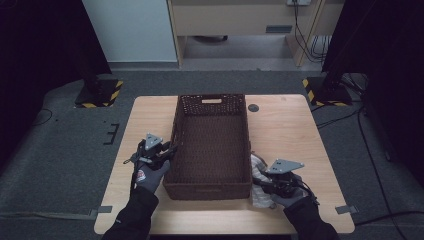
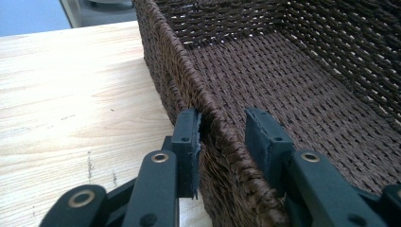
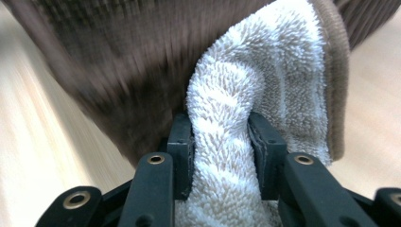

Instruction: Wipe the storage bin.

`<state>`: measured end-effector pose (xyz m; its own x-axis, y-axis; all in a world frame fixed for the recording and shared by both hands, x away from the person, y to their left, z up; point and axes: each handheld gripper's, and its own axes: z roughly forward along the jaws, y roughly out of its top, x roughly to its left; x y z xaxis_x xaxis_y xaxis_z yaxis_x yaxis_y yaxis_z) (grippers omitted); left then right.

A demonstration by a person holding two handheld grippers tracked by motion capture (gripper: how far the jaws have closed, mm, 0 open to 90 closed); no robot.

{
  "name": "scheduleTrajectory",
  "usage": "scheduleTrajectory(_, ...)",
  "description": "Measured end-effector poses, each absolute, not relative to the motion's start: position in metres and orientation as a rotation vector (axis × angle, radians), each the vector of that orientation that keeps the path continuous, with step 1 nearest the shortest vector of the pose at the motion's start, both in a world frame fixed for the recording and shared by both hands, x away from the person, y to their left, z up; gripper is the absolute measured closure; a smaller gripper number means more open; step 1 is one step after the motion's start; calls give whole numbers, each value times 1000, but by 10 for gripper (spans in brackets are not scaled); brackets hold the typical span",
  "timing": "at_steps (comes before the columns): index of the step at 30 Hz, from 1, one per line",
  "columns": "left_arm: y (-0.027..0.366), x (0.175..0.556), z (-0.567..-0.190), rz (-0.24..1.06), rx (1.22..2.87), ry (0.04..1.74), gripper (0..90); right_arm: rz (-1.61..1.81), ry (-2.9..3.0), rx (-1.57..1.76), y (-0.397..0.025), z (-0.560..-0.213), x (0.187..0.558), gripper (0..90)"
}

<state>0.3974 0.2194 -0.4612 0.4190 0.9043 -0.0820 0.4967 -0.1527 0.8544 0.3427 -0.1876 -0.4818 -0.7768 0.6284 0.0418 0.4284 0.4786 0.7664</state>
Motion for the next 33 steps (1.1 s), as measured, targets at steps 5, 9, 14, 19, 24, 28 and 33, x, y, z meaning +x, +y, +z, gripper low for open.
scheduleTrajectory(5, 221, 398, -462, 586, 1789, 1198, 611, 1154, 2492, 923, -189, -484, 346, 665)
scheduleTrajectory(9, 224, 397, -463, 594, 1785, 1185, 507, 1282, 2375, 939, -201, -466, 342, 659)
scheduleTrajectory(14, 228, 388, -454, 589, 1750, 1143, 442, 1435, 2297, 890, -208, -449, 334, 663)
scheduleTrajectory(19, 232, 375, -447, 579, 1755, 1120, 441, 1319, 2406, 880, -198, -467, 332, 665)
scheduleTrajectory(24, 234, 360, -450, 545, 1785, 1106, 450, 1123, 2531, 921, -190, -491, 336, 665)
scheduleTrajectory(28, 230, 354, -457, 521, 1823, 1101, 481, 1142, 2491, 938, -195, -487, 336, 660)
scheduleTrajectory(33, 225, 353, -461, 503, 1844, 1123, 564, 1269, 2362, 954, -206, -466, 332, 652)
